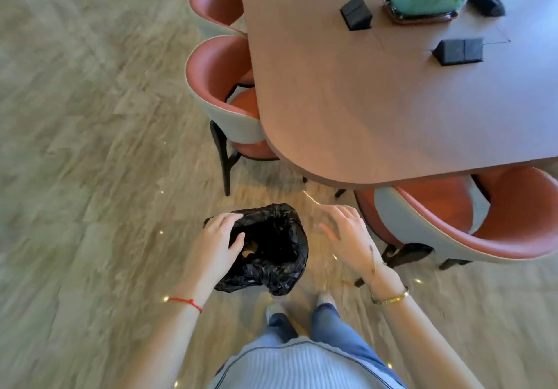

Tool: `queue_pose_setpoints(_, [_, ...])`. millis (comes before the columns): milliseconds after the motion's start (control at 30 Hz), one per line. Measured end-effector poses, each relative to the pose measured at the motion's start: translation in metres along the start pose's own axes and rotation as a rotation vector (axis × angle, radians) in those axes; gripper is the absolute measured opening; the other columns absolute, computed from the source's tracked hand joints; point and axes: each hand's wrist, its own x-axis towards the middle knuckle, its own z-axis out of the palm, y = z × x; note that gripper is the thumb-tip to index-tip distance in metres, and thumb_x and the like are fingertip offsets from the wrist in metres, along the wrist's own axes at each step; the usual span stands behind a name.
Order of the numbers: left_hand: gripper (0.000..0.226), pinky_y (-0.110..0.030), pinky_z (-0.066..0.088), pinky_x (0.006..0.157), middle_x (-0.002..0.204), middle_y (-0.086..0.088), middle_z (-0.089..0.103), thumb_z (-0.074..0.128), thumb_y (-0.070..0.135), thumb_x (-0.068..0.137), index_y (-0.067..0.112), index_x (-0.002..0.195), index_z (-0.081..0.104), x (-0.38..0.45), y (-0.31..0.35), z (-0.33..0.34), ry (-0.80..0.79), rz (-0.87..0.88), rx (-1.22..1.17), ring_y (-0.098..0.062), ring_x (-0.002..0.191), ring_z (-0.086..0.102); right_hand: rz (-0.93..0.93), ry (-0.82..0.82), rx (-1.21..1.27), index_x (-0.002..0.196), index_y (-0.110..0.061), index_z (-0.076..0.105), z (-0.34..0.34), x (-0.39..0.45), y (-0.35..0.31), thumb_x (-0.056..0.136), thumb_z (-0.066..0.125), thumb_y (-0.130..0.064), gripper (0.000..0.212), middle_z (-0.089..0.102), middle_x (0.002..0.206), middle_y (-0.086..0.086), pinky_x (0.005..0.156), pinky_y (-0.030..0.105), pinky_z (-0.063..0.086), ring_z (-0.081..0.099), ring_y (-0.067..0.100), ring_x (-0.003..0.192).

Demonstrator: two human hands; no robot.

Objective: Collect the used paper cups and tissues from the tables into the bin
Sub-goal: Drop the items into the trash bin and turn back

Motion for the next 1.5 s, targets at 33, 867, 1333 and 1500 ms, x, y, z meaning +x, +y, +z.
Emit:
queue_pose_setpoints(33, [0.035, -0.025, 0.047, 0.086, 0.129, 0.01, 0.056, 0.056, 0.028, 0.093, 0.022, 0.127, 0.056, 0.001, 0.01, -0.001, -0.008, 0.031, 0.013, -0.012, 0.113, 0.055, 0.022, 0.026, 0.006, 0.133, -0.022, 0.05, -0.008, -0.009, 0.007, 0.096, 0.051, -0.031, 0.038, 0.056, 0.129, -0.004, 0.106, 0.039, 0.035, 0.039, 0.02, 0.128])
queue_pose_setpoints(867, [0.031, -0.031, 0.048, 0.094, 0.118, 0.009, 0.063, 0.063, 0.021, 0.089, 0.02, 0.12, 0.062, -0.025, 0.482, 0.2, -0.313, 0.779, -0.101, -0.012, 0.11, 0.059, 0.768, 0.638, -0.013, 0.123, -0.015, 0.059, -0.228, -0.353, 0.312, 0.09, 0.063, -0.027, 0.035, 0.065, 0.117, 0.002, 0.098, 0.038, 0.045, 0.054, 0.02, 0.114])
queue_pose_setpoints(1333, [0.031, -0.035, 0.05, 0.091, 0.118, 0.004, 0.064, 0.064, 0.021, 0.089, 0.021, 0.12, 0.062, -0.012, 0.732, 0.348, -0.54, 1.106, -0.071, -0.016, 0.108, 0.061, 1.15, 0.937, 0.057, 0.117, -0.011, 0.062, -0.306, -0.452, 0.477, 0.087, 0.065, -0.016, 0.03, 0.067, 0.111, 0.004, 0.096, 0.028, 0.039, 0.056, 0.023, 0.11])
queue_pose_setpoints(1500, [0.031, -0.033, 0.05, 0.091, 0.115, 0.007, 0.063, 0.063, 0.02, 0.09, 0.02, 0.121, 0.062, 0.021, 0.838, 0.406, -0.604, 1.172, -0.124, -0.012, 0.106, 0.06, 1.223, 0.955, 0.051, 0.119, -0.014, 0.061, -0.36, -0.45, 0.568, 0.088, 0.063, -0.018, 0.03, 0.066, 0.112, 0.001, 0.094, 0.021, 0.034, 0.053, 0.02, 0.112])
